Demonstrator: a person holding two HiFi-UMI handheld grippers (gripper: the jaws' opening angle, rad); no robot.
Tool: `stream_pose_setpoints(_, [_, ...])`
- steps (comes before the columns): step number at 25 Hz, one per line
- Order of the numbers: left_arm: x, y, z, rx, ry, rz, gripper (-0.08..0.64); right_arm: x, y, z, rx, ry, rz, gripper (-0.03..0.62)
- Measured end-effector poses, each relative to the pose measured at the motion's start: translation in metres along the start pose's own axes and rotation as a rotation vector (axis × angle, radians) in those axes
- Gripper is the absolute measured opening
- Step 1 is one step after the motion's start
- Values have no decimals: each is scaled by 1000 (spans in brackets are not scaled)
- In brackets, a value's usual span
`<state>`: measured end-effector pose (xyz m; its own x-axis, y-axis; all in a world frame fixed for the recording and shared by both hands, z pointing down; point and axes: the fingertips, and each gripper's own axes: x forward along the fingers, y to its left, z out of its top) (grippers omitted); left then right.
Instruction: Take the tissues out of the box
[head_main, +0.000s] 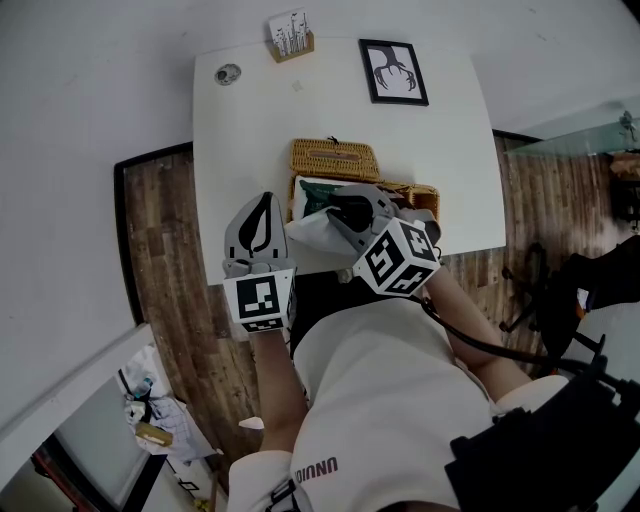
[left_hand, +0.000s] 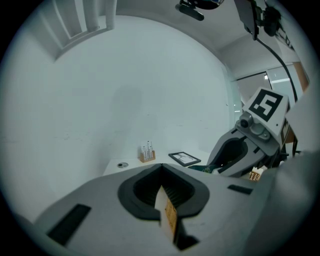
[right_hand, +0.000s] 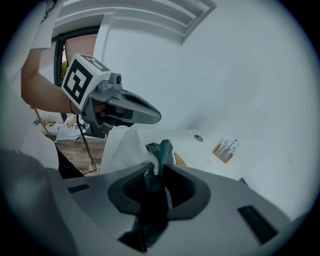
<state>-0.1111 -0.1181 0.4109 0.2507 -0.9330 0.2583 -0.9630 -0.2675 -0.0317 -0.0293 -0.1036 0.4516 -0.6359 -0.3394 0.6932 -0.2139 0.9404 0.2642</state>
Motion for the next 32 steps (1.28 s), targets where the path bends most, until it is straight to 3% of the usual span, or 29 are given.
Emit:
stream_pose_setpoints(20, [-2,3,17,5,-42,22,12,-24,-26,24,41,-87,-65,86])
stream_pose_setpoints(32, [-6,7,42,6,-102,41,12,-47,-51,42,77,-167,-181,86])
